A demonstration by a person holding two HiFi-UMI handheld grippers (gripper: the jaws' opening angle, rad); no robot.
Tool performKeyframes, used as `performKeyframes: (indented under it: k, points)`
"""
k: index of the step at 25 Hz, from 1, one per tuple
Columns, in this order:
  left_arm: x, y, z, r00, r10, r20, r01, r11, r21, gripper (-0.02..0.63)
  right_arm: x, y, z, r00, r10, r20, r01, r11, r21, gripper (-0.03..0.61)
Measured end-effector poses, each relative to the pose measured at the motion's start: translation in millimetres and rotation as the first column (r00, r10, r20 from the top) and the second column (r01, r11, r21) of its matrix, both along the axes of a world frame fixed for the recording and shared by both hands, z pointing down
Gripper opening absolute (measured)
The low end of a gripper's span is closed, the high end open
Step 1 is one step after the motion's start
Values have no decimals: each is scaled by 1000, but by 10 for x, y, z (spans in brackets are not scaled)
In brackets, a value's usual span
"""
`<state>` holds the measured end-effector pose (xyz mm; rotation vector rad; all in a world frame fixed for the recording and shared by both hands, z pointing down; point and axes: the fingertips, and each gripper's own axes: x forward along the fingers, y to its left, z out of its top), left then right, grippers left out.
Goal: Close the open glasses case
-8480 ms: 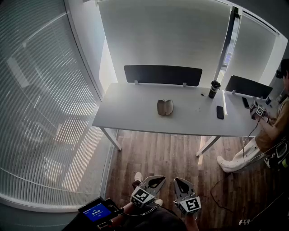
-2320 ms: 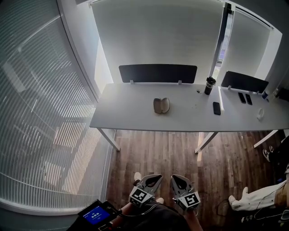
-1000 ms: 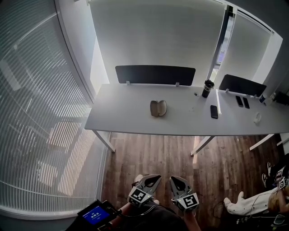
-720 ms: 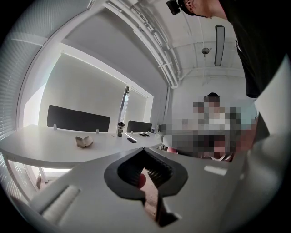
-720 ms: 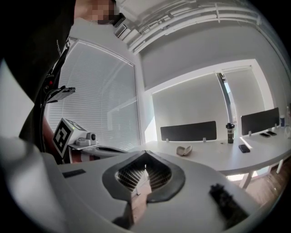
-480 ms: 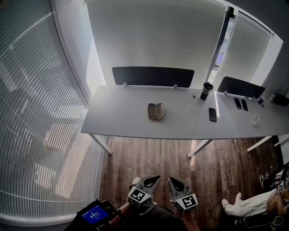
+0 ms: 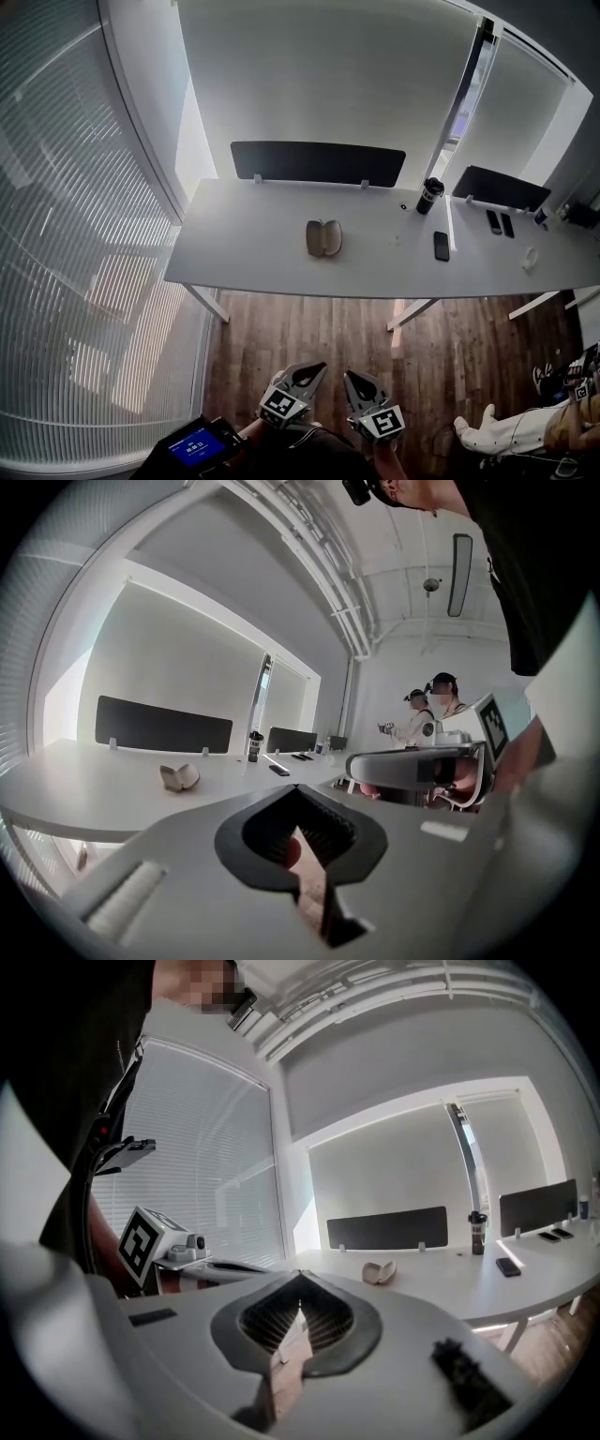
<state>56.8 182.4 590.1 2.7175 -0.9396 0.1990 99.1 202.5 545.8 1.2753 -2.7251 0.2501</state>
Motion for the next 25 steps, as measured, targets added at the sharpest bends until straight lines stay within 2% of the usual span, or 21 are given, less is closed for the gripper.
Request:
performKeyframes:
  k: [8,12,18,22,25]
  points:
    - [-147,-172,7,1000,-19,-21,18,1000,-24,6,-198,-242,-26,1000,-21,-16,21,1000,-21,-3]
    - [-334,-348,10,999,-36,-27,35,999,-15,6,-327,-423,11,999,-24,-24,23,999,-27,-3]
    - [-685,-721,-6,995,-92,-25,91,995,-40,6,-623,-776,-21,999,-47,-18,47,999,-21,-3]
    - [-811,-1043,21,996,-80,-30,77,994,-74,6,-724,-1087,-40,999,-21,-30,20,999,-40,-3]
    - [-1031,-1381,-37,997,-72,-39,70,996,-64,6,-952,-1408,-90,999,-17,-38,16,999,-37,-2]
